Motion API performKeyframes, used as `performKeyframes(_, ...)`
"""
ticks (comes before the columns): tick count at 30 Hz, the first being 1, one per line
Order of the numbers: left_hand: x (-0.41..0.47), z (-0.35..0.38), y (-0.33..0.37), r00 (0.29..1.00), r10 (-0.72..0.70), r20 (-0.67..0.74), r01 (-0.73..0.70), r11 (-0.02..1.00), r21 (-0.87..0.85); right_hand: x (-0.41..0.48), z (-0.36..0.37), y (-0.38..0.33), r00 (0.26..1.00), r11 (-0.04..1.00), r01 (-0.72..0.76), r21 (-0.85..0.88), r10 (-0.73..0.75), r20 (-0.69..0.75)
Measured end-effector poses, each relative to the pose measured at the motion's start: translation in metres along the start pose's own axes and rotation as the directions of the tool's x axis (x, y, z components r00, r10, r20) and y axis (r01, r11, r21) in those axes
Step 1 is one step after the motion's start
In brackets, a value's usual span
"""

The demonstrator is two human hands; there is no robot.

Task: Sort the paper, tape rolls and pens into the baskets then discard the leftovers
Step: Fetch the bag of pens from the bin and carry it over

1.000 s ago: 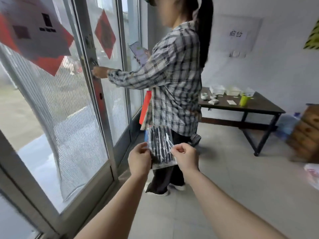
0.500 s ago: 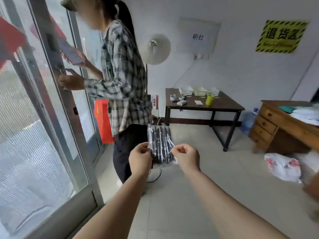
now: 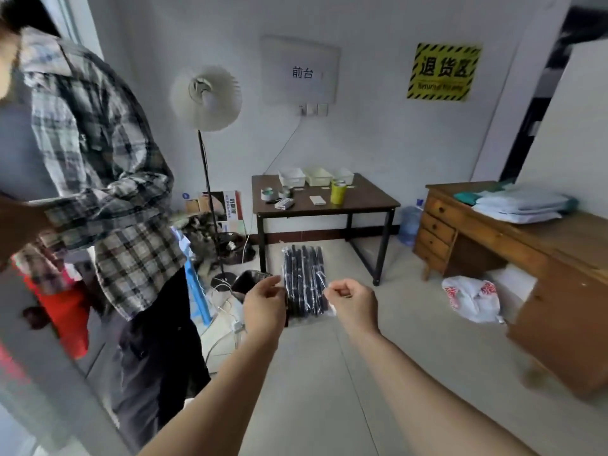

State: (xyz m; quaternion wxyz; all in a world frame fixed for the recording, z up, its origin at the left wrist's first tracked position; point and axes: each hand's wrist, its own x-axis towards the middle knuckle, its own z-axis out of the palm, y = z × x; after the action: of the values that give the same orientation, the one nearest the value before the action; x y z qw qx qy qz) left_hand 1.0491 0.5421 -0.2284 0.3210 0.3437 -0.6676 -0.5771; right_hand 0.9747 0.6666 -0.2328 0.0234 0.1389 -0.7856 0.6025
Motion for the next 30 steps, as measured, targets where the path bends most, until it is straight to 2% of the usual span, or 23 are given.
performKeyframes(4, 0.037, 0.045, 0.005, 0.997, -0.032, 0.073, 0.036, 0.998, -0.051, 0.050, -0.004, 0.011, 0.999, 1.000, -0.002, -0.002, 0.002, -0.049)
performKeyframes(8, 0.083, 0.092, 0.015, 0.996, -0.007, 0.086, 0.011, 0.999, -0.052, 0.111, -0.004, 0.018, 0.996, 1.000, -0.021, 0.001, 0.021, -0.091)
performKeyframes(17, 0.181, 0.193, 0.038, 0.987, 0.035, 0.157, -0.040, 0.999, 0.028, 0.246, -0.004, 0.034, 0.988, 1.000, -0.019, 0.022, 0.022, -0.154)
performKeyframes(30, 0.286, 0.352, 0.041, 0.987, -0.021, 0.157, 0.022, 1.000, -0.004, 0.421, -0.027, 0.088, 0.982, 0.997, -0.076, -0.020, 0.071, -0.172)
